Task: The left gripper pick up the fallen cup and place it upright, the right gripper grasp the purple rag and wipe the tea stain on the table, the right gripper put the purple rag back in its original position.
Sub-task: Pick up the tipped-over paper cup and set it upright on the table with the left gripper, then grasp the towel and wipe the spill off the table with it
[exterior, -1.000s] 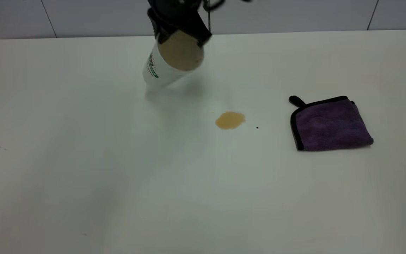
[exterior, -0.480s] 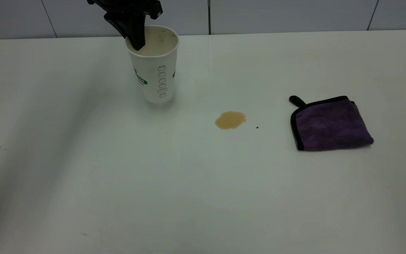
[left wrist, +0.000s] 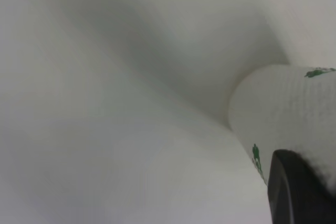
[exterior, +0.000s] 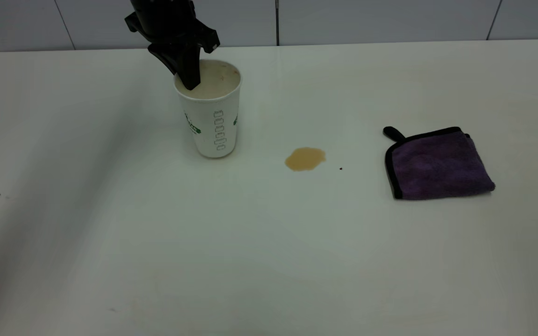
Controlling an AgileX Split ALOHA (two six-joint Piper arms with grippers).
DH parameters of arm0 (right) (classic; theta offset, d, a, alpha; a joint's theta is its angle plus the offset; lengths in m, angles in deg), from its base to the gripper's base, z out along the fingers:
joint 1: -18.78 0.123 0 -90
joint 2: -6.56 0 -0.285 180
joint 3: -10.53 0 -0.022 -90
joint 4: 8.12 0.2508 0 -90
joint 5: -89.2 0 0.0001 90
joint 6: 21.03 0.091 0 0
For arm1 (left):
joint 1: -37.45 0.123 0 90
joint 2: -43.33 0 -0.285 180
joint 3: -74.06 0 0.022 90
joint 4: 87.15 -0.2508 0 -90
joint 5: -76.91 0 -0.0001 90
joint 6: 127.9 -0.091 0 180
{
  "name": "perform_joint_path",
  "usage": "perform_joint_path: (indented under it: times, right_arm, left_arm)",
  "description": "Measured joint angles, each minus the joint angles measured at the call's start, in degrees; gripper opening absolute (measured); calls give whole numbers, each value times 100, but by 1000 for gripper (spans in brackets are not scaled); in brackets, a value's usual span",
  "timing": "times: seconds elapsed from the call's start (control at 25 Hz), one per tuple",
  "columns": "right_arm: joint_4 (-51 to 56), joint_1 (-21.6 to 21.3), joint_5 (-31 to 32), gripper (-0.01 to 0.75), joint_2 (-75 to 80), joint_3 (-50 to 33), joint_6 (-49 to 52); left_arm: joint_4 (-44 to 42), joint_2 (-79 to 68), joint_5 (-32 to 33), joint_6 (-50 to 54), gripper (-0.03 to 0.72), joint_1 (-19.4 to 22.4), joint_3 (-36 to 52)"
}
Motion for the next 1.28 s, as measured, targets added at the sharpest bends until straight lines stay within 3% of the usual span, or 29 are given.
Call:
perform_joint_path:
  times: [0.44, 0.6, 0.84, 1.04, 1.12, 1.28]
  right_arm:
    - [0, 0, 0, 498, 0, 0, 0]
    - [0, 0, 0, 498, 0, 0, 0]
    - [0, 0, 0, 498, 0, 0, 0]
    - [0, 0, 0, 498, 0, 0, 0]
    - [0, 0, 0, 498, 0, 0, 0]
    - [0, 0, 0, 498, 0, 0, 0]
  left_arm:
    - [53, -52, -97, -24, 27, 0, -1]
    - [53, -52, -97, -24, 114, 0, -1]
    - [53, -52, -38, -24, 307, 0, -73]
    - [53, -52, 544, -18, 407, 0, -655]
    - [53, -52, 932, 52, 412, 0, -1010]
    - [53, -34, 932, 544, 416, 0, -1930]
